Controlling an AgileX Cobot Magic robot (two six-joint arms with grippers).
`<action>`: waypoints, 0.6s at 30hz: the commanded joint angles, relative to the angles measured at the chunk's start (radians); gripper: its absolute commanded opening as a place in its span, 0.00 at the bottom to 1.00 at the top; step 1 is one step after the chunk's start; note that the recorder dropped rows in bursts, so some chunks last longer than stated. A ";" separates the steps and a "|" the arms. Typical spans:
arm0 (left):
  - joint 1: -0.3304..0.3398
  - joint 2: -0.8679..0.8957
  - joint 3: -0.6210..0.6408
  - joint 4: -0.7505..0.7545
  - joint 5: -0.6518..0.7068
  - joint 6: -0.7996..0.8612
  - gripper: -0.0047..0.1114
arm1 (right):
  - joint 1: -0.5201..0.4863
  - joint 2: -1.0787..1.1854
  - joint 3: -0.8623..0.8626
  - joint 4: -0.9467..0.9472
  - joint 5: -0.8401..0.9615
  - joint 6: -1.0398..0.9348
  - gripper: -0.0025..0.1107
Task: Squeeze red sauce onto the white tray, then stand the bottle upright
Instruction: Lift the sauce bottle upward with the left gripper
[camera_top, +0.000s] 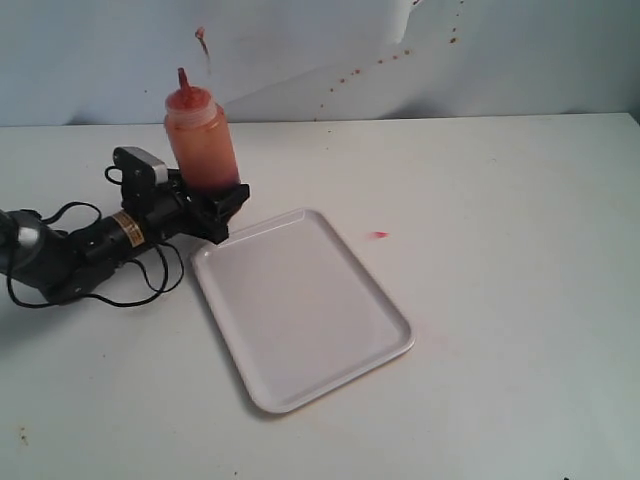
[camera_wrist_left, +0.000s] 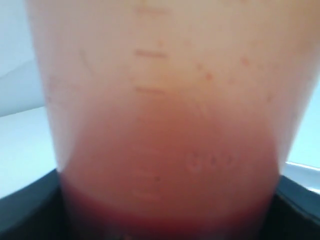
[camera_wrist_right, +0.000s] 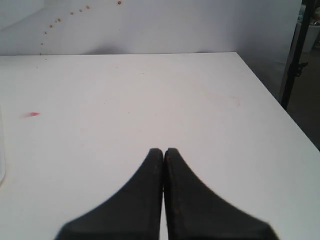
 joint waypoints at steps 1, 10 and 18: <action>0.034 -0.119 0.086 0.050 -0.065 0.003 0.04 | -0.006 -0.004 0.003 -0.002 -0.001 0.002 0.02; 0.061 -0.377 0.337 0.083 -0.065 0.003 0.04 | -0.006 -0.004 0.003 -0.002 -0.001 0.002 0.02; 0.059 -0.551 0.667 -0.200 -0.055 0.249 0.04 | -0.006 -0.004 0.003 -0.002 -0.001 0.002 0.02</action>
